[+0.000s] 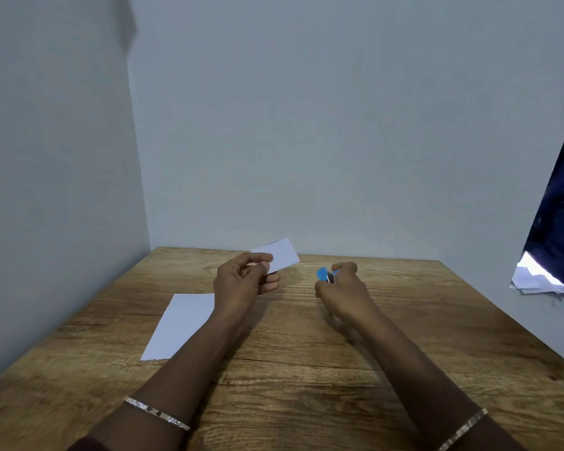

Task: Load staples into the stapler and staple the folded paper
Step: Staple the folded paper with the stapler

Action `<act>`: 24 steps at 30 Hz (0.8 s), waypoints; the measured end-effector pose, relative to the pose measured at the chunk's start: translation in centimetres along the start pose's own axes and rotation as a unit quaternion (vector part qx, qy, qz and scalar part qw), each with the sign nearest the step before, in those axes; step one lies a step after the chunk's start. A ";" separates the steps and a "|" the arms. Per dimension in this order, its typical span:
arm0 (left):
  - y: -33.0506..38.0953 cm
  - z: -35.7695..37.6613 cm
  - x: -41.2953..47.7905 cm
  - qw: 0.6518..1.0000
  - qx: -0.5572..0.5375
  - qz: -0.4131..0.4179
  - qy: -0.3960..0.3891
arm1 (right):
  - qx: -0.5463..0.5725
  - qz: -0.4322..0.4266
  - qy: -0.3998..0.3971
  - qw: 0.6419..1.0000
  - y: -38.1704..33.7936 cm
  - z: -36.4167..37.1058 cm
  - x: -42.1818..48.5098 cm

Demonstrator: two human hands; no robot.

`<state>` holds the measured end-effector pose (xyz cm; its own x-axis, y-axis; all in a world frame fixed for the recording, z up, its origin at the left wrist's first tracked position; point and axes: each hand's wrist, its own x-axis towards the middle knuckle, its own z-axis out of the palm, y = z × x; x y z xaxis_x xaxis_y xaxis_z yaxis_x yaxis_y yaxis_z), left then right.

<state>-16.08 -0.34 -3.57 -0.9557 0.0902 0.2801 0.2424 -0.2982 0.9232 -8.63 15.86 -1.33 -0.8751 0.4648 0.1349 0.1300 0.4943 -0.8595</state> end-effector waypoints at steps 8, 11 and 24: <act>0.1 0.5 0.0 0.999 -0.043 -0.028 -0.002 | -0.223 -0.068 0.055 0.971 0.3 0.7 -0.8; 0.5 0.7 0.0 0.996 -0.073 -0.056 -0.004 | -0.279 -0.091 0.073 0.953 0.3 1.1 -1.2; -0.1 0.4 0.0 0.998 -0.042 -0.034 -0.027 | -0.330 -0.118 0.057 0.935 1.4 1.5 -0.5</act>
<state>-16.02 0.09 -3.51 -0.9588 0.1626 0.2329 0.1601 -0.3680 0.9159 -8.70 15.18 -3.38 -0.8657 0.3412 0.3664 0.2313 0.9216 -0.3116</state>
